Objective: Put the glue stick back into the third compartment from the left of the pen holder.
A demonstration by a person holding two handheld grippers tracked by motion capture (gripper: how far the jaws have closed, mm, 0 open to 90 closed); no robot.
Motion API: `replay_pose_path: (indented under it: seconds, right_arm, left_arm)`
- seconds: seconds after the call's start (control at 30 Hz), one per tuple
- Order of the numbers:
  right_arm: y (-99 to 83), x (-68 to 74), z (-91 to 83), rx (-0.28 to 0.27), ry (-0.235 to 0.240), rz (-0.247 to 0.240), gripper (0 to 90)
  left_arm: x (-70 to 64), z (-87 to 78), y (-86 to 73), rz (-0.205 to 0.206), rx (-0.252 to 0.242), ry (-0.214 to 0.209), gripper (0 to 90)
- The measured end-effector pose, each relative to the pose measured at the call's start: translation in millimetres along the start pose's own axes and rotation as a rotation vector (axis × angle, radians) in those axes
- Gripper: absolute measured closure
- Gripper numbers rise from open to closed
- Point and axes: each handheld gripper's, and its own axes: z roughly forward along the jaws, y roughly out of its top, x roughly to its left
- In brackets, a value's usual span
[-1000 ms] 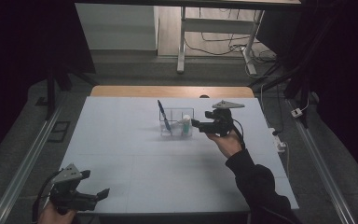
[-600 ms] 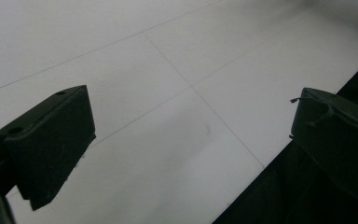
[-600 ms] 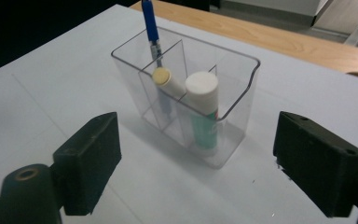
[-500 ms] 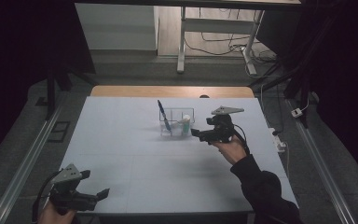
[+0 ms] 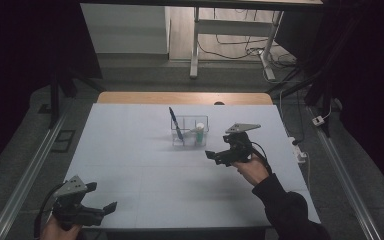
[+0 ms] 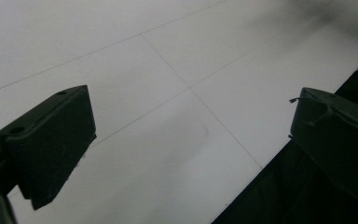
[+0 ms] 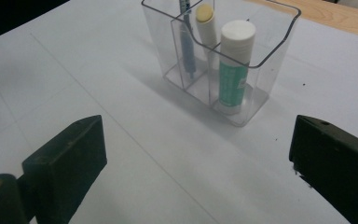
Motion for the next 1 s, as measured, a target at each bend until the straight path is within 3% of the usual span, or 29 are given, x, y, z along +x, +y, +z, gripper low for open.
replay_pose_path:
  seconds: [0.37, 1.0]
  right_arm:
    - [-14.7, 10.7, -24.5, -0.01, 0.014, -0.031, 1.7]
    - [-48.0, 19.4, -67.1, -0.005, -0.025, -0.054, 0.0]
  left_arm:
    - [-0.3, 0.3, 0.1, 0.0, 0.002, 0.001, 0.3]
    - [-1.5, 0.8, 0.6, 0.011, 0.006, 0.004, 0.3]
